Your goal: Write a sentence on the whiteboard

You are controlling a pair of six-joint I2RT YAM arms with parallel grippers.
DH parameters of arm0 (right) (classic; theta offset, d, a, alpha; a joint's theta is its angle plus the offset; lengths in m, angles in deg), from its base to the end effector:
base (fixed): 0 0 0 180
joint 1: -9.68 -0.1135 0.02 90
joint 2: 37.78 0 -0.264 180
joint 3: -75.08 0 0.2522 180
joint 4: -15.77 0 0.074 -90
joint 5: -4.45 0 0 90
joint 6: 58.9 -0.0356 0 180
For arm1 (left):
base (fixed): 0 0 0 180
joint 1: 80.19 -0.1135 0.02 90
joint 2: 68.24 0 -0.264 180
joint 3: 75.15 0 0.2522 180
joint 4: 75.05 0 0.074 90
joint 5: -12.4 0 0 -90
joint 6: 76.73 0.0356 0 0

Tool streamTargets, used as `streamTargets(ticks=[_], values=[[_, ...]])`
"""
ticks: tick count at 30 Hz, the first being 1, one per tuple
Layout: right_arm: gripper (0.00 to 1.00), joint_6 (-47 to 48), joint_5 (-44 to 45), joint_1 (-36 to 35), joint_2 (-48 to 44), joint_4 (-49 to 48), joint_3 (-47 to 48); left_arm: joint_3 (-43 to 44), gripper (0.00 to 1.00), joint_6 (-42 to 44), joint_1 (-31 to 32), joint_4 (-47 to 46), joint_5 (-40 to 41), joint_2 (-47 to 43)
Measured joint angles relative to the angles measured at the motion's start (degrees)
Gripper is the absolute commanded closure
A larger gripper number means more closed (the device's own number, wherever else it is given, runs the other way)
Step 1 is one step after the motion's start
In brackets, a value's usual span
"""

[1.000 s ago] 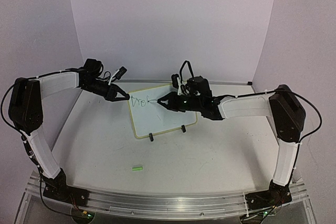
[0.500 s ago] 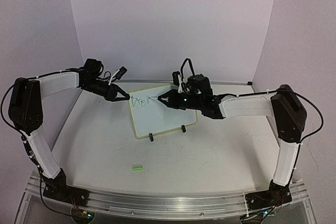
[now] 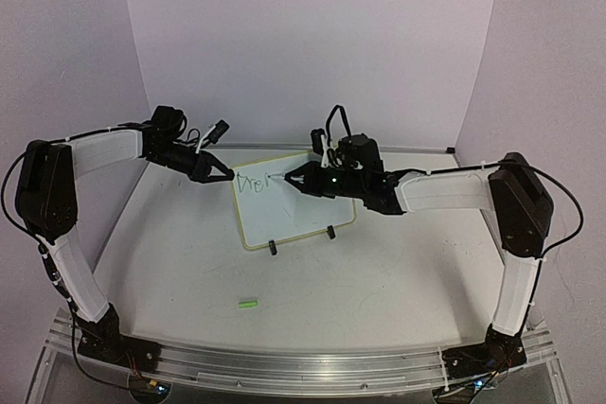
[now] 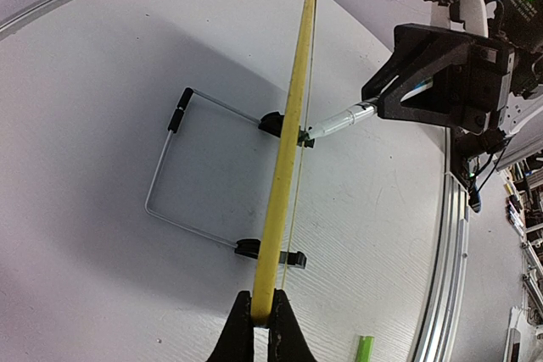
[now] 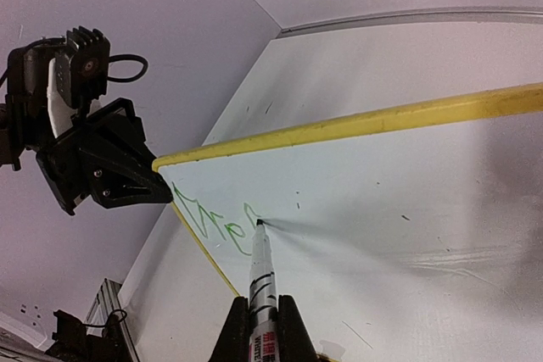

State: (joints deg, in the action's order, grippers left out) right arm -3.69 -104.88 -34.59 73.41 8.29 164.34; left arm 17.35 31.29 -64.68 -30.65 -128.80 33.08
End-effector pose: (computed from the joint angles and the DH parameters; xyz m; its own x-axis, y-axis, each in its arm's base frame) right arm 0.3166 0.3250 0.2386 -0.6535 0.1148 -0.7481 -0.6275 0.4705 0.6204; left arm 0.3575 -0.1280 0.2566 -0.5430 0.3519 -0.7625 0.8257 0.3893 -0.4084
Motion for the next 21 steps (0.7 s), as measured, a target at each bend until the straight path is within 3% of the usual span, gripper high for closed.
streamTargets(ticks=[21], values=[[1.0,-0.2,0.5,0.0,-1.3,-0.6,-3.2,0.0,1.0,0.0,0.2,0.0,0.3,0.0]])
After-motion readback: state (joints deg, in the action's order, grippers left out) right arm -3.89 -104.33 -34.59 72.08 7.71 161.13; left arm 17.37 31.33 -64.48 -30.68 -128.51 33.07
